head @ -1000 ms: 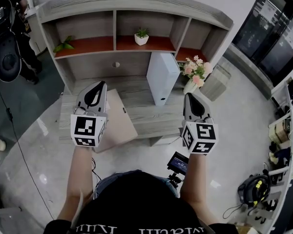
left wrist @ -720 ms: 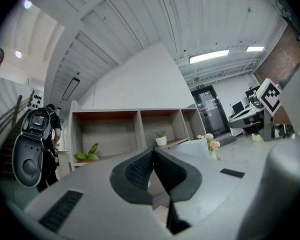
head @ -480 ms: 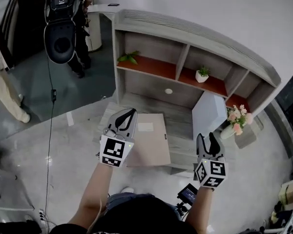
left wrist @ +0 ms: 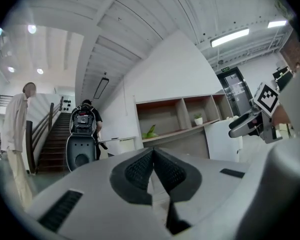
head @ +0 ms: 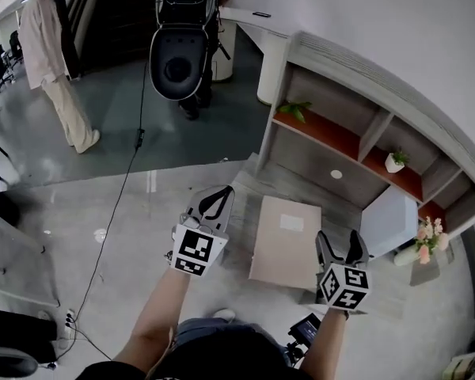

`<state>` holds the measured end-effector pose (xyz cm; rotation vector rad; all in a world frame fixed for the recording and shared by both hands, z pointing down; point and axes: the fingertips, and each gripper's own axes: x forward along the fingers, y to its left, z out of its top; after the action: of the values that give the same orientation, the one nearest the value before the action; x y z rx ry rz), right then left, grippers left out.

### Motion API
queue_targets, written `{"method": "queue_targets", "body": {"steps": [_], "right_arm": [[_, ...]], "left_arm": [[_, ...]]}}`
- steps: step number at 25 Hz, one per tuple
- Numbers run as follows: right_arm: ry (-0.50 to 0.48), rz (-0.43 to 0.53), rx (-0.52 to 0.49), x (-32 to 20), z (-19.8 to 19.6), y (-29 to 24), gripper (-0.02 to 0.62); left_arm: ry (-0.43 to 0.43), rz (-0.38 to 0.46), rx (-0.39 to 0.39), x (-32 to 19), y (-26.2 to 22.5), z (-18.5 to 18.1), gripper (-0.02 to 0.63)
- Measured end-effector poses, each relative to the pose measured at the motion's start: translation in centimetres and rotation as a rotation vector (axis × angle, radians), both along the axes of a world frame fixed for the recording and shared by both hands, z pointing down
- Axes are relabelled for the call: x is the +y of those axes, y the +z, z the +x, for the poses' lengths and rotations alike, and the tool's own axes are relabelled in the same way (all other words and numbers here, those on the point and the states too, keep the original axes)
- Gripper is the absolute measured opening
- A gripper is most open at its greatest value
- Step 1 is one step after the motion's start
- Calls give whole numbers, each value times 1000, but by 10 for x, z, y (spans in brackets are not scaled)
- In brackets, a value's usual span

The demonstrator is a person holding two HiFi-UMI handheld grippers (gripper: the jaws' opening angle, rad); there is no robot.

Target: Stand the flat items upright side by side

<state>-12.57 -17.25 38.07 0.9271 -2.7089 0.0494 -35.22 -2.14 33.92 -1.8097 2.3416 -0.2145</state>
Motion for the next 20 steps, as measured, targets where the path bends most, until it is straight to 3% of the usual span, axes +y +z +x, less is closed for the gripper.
{"method": "queue_targets", "body": {"steps": [7,20], "right_arm": [[-52,-174,90,25,-60,61,387],[-173,-359,480,66,-131,206,387]], "left_arm": [[-48,-41,45,40,28,-34,11],[-92,-94,152,58,85,-51,11]]}}
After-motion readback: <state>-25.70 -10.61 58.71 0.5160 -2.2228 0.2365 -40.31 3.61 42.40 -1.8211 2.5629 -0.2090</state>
